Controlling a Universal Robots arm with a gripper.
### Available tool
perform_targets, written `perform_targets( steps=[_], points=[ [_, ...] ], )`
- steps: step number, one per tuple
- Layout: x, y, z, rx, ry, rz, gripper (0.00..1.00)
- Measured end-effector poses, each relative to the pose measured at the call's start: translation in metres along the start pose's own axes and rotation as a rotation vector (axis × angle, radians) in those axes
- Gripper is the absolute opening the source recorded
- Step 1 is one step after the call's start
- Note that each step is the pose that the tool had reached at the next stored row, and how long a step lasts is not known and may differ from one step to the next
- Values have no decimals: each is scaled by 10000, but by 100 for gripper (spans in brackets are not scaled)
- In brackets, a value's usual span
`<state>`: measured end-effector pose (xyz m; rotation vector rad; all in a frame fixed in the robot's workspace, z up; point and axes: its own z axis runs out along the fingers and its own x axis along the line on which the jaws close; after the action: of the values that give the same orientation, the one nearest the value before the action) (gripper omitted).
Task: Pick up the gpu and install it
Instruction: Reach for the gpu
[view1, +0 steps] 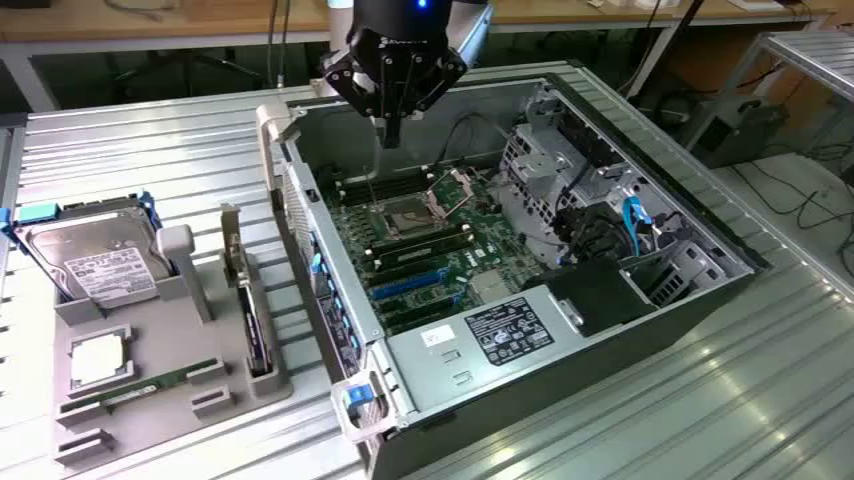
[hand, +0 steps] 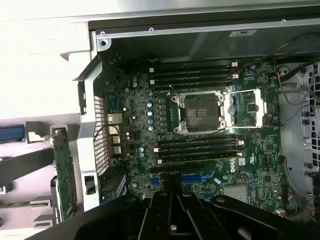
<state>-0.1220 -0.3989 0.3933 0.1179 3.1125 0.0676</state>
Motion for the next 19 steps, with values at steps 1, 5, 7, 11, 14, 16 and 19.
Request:
perform_targets(
  steps=[1, 5, 7, 11, 14, 16, 19],
  points=[
    [0, 0, 0, 0, 0, 0, 11],
    [112, -100, -7, -1, -1, 0, 11],
    [179, -156, -11, 1, 0, 0, 11],
    [304, -248, -18, 0, 0, 1, 11],
    [475, -342, -25, 1, 0, -1, 11],
    [585, -391, -27, -1, 0, 1, 11],
    [699, -435, -28, 0, 0, -1, 11]
  ],
)
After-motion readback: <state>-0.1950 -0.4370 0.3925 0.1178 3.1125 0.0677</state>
